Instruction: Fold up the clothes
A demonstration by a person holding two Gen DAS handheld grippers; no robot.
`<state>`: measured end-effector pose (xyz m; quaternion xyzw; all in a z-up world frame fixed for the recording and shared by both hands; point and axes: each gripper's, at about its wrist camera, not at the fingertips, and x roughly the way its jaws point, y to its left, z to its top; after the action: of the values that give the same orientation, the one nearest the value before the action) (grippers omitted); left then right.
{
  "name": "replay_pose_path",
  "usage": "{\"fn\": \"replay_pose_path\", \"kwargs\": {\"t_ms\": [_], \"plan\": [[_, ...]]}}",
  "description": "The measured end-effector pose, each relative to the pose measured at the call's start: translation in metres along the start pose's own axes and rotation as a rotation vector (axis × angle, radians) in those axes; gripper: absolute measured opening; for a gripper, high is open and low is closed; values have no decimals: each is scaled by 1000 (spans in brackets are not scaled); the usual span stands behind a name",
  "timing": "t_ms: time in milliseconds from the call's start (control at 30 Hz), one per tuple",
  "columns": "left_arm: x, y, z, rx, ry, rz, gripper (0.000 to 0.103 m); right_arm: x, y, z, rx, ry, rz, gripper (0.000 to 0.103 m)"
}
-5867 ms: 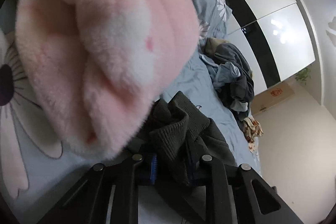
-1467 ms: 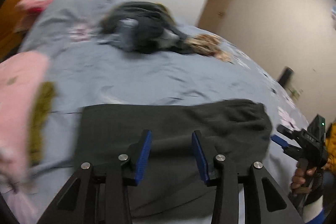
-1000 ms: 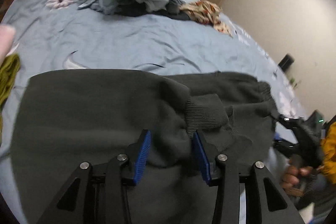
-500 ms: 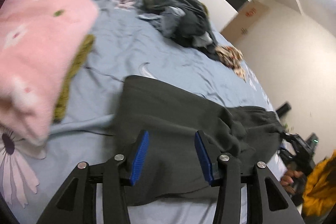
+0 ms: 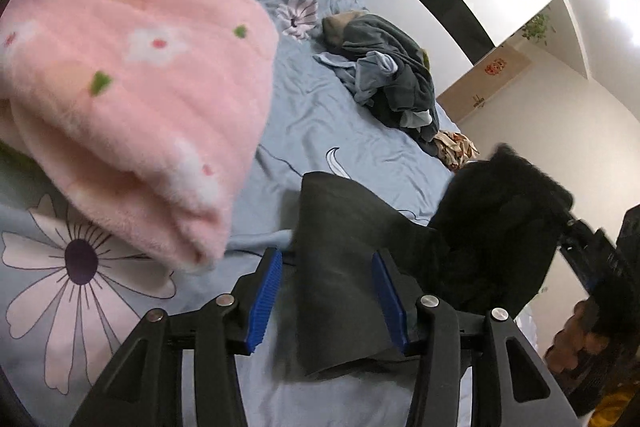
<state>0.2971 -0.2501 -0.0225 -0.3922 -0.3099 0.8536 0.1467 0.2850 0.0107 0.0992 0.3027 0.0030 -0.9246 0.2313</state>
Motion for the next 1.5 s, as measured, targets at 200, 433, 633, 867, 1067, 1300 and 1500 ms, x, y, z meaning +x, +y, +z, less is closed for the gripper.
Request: {"fn": "replay_pose_path", "kwargs": {"t_ms": [200,433,633,867,1067,1300,1500], "plan": [[3,9,0,-45,16,-68,51,52,70,-67,-217,137,21,31],[14,-15,3,-19,39,-177,51,44,93,-104,-398,145,67,56],[38,-41,8,41,86,-176,53,-3,55,-106,-274,96,153,57],[52,-76,-5,212,131,-85,49,-44,-45,-107,21,50,16,57],[31,-91,-12,297,75,-80,9,-53,-68,-106,99,31,5,57],[1,-69,-9,302,26,-99,9,-53,-74,-107,142,22,36,57],[11,-19,-30,180,74,-67,10,-14,-72,-114,170,133,87,57]]}}
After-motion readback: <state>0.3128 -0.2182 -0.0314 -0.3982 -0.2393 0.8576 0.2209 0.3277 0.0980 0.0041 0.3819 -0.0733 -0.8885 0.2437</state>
